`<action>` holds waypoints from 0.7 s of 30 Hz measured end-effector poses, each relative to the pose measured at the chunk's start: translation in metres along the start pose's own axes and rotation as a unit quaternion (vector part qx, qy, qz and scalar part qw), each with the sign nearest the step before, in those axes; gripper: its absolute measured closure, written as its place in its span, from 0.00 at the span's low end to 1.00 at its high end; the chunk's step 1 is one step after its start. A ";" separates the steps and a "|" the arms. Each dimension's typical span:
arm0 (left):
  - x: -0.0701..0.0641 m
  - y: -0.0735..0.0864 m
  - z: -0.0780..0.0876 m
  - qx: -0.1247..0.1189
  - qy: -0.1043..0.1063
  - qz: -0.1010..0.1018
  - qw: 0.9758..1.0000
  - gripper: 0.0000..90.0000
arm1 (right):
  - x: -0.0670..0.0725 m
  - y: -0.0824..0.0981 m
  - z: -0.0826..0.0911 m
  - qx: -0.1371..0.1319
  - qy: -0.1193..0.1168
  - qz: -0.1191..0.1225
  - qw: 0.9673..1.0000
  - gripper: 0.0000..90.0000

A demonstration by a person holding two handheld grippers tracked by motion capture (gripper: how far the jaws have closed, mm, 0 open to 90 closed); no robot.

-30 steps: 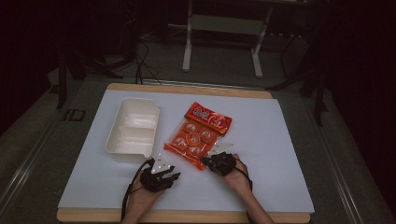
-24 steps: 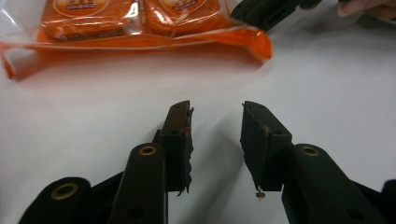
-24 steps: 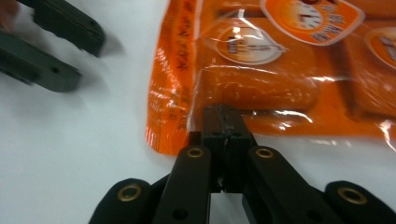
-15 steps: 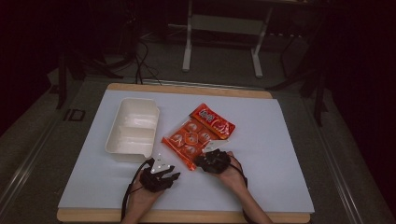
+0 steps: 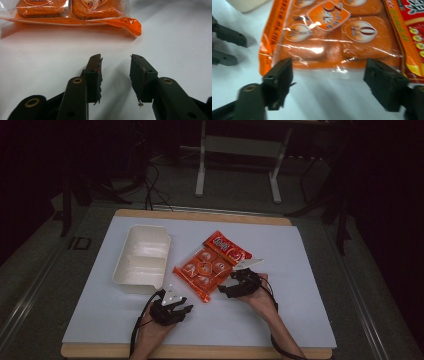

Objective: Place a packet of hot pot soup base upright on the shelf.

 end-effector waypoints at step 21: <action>-0.001 0.000 -0.001 0.001 -0.002 0.000 1.000 0.67 | -0.090 -0.004 0.019 -0.004 0.099 -0.068 0.993 0.42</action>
Point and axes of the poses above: each handheld gripper's, and its own axes: z roughly backward along the jaws, y roughly out of its underside, x roughly to its left, the point moved 6 cm from there along -z, roughly forward along the jaws, and after that the axes turned 1 degree about -x, right-handed, at the moved point
